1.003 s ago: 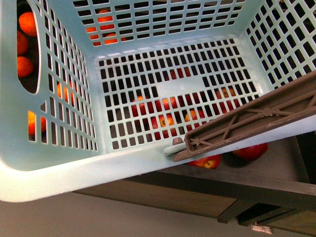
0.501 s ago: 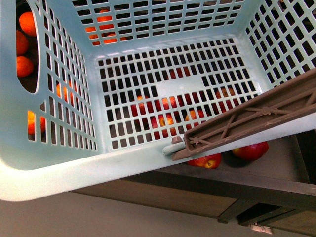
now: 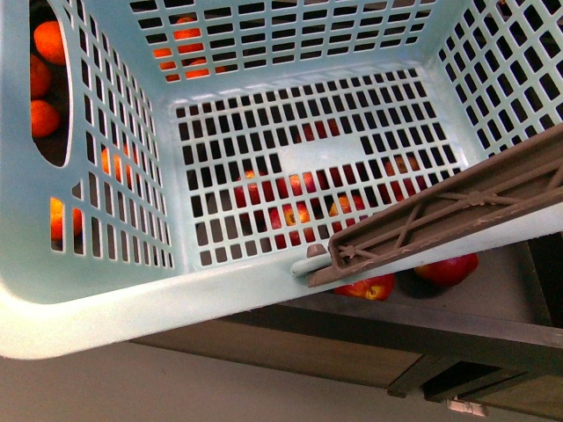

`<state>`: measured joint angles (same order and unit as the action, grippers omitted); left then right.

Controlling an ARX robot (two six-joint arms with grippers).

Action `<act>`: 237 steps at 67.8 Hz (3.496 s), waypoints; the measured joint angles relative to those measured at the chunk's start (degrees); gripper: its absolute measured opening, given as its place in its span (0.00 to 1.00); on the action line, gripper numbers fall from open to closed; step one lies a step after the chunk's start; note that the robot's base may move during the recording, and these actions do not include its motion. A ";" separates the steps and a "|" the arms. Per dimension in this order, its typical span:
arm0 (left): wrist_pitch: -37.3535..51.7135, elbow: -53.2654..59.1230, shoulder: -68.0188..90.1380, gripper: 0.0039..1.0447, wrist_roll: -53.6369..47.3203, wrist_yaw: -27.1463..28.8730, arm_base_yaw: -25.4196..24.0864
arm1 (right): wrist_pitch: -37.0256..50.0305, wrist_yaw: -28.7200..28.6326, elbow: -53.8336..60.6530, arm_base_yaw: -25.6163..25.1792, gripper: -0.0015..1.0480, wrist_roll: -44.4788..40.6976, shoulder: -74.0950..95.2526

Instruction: Pick mango and avocado into basket

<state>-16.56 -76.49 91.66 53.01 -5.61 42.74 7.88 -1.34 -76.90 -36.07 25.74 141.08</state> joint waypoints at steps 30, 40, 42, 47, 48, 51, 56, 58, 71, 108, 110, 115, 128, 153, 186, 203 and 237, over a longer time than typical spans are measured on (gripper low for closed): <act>0.00 0.00 0.00 0.12 0.00 0.00 0.00 | -4.07 2.58 -10.40 0.52 0.92 0.00 7.87; 0.00 0.00 0.00 0.12 0.00 0.00 0.00 | -5.27 3.74 -13.70 0.48 0.92 -0.48 9.90; 0.00 0.00 0.00 0.12 0.00 0.02 0.00 | -5.53 3.76 -14.16 0.50 0.92 -0.59 10.23; 0.00 0.00 0.00 0.12 0.00 0.02 0.00 | -5.88 3.74 -15.19 0.50 0.92 -0.76 11.19; 0.00 0.00 0.00 0.12 0.00 0.02 0.00 | -6.01 3.72 -15.61 0.50 0.92 -0.92 11.58; 0.00 0.00 0.00 0.12 0.02 0.02 0.00 | -6.16 3.67 -16.22 0.57 0.92 -0.92 12.13; 0.00 0.00 0.00 0.12 0.00 0.00 0.00 | -6.43 3.63 -17.20 0.68 0.92 -0.94 12.90; 0.00 0.00 0.00 0.12 0.00 0.00 0.00 | -6.58 3.69 -17.68 0.76 0.92 -0.96 13.25; 0.00 0.00 0.00 0.12 0.00 0.00 0.00 | -7.30 4.13 -19.65 0.98 0.92 -1.16 14.80; 0.00 0.00 0.00 0.12 0.02 -0.02 0.00 | -6.19 4.98 -19.04 0.66 0.60 -2.60 16.81; 0.00 0.00 0.00 0.12 0.00 0.00 0.00 | -5.79 4.96 -18.67 0.52 0.58 -2.64 16.79; 0.00 0.00 0.00 0.12 0.02 0.00 0.00 | -4.76 4.76 -17.49 0.33 0.58 -2.91 16.20; 0.00 0.00 0.00 0.12 0.02 0.02 0.00 | -1.49 3.58 -12.96 0.00 0.57 -4.87 13.90; 0.00 0.00 0.00 0.12 0.02 0.00 0.00 | 15.41 -6.25 10.51 0.48 0.57 -19.28 -9.92; 0.00 0.00 0.00 0.12 0.00 0.00 0.00 | 6.43 -25.49 33.18 9.42 0.57 -24.09 -64.96; 0.00 0.00 0.00 0.12 0.00 0.02 0.00 | 1.95 -18.80 34.58 24.98 0.57 -18.78 -78.55; 0.00 0.00 0.00 0.12 0.00 0.02 0.00 | 4.87 -4.26 35.47 48.70 0.57 -16.61 -73.40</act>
<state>-16.56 -76.49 91.66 53.01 -5.58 42.74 12.75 -5.61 -41.43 12.62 9.13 67.68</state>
